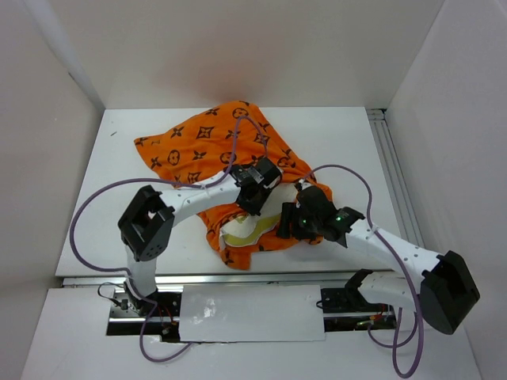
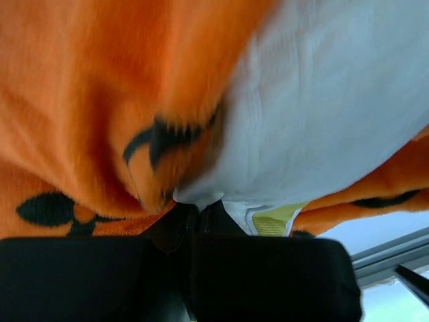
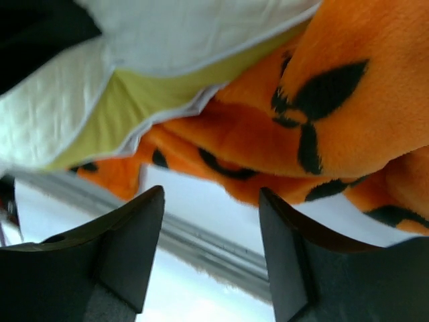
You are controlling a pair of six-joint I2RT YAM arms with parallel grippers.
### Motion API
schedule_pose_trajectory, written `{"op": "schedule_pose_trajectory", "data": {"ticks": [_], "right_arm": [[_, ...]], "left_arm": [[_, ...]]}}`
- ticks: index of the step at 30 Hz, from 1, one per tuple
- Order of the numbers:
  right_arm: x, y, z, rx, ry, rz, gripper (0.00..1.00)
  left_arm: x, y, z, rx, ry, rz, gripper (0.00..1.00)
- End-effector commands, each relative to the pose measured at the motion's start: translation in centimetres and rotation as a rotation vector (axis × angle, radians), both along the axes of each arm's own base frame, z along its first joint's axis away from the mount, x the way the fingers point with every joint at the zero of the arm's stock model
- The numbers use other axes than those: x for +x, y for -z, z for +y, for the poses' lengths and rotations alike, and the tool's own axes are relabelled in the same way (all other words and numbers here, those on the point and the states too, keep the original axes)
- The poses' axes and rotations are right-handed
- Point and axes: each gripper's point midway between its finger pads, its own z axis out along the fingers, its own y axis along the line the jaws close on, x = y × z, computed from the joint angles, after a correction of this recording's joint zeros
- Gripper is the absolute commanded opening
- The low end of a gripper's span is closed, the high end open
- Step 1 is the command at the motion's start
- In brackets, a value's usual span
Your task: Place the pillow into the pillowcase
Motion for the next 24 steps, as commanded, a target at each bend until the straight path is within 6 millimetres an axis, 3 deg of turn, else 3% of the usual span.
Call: {"op": "schedule_pose_trajectory", "data": {"ticks": [1,7,9,12,17,24], "right_arm": [[3.4,-1.4,0.5,0.008,0.132,-0.089,0.64],[7.5,-2.9,1.3,0.167,0.262,-0.167,0.57],[9.1,-3.8,1.4,0.173,0.290,-0.202,0.55],[10.2,-2.9,0.3,0.115,0.333,-0.185,0.54],[10.2,-2.9,-0.4,0.118,0.355,-0.172,0.53],[10.8,-1.6,-2.8,0.080,0.436,-0.146,0.53]], "left_arm": [[2.2,1.1,-2.0,-0.050,0.012,0.013,0.00],[5.0,-2.9,-5.2,-0.299,-0.025,0.023,0.00],[5.7,-3.8,-5.3,-0.327,-0.040,0.017,0.00],[6.3,-4.2,-5.2,-0.335,-0.048,0.006,0.00],[7.8,-5.6,-5.3,-0.362,-0.061,-0.026,0.00],[7.7,-6.0,-5.6,-0.412,-0.030,0.008,0.00]]}}
